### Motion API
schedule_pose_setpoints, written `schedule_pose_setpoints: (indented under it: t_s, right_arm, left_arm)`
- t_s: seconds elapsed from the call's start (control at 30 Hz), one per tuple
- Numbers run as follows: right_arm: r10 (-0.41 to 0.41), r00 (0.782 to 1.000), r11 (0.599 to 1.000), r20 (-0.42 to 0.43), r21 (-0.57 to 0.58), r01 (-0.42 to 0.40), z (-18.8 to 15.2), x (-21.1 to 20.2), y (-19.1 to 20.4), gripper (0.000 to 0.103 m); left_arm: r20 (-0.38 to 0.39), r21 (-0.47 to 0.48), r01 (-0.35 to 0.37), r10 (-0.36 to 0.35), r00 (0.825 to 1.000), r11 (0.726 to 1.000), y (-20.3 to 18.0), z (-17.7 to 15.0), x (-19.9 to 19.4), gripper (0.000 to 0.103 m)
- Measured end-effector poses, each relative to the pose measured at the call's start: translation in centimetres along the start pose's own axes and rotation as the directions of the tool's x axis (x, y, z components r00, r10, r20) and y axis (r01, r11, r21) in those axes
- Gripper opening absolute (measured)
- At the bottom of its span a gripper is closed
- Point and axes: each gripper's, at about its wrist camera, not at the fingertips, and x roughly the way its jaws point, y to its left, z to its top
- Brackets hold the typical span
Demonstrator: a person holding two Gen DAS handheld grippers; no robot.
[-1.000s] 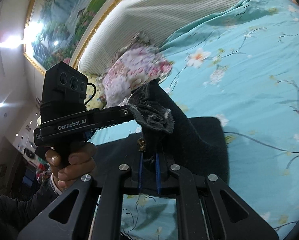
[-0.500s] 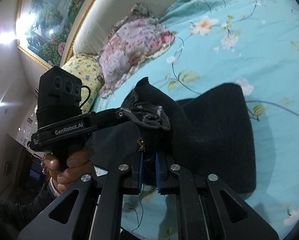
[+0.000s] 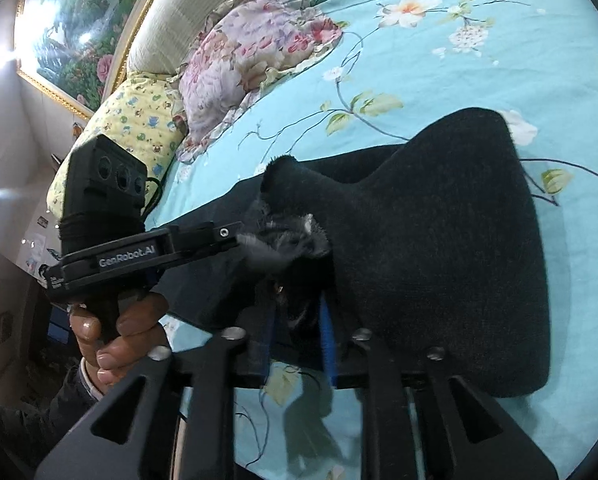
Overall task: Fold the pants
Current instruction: 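Lift the black pants end with both grippers and carry it across the pants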
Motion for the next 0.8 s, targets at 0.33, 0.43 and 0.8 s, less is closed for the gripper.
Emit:
schedule_pose_setpoints:
  t_s: [0.33,0.43,0.8]
  right_arm:
    - [0.002,1.000,0.999,-0.024,-0.040,-0.003,-0.2,0.6,1.5,0.040]
    - [0.007,0.999,0.999,-0.032,-0.051,-0.009,-0.1,0.7,1.9,0.041]
    - [0.049,0.997,0.994,-0.056,-0.099,-0.055,0.2,1.2,4.2,0.044]
  left_arm:
    - [0.072,-0.091,-0.070,0.076,0.994,0.993,2.0,-1.9,-2.7,0.009]
    - [0.100,-0.134,-0.085,0.099,0.990,0.987,2.5,-2.5,-3.6,0.011]
    - [0.214,-0.227,-0.164,0.213,0.953,0.960,4.1,-5.5,-8.7,0.034]
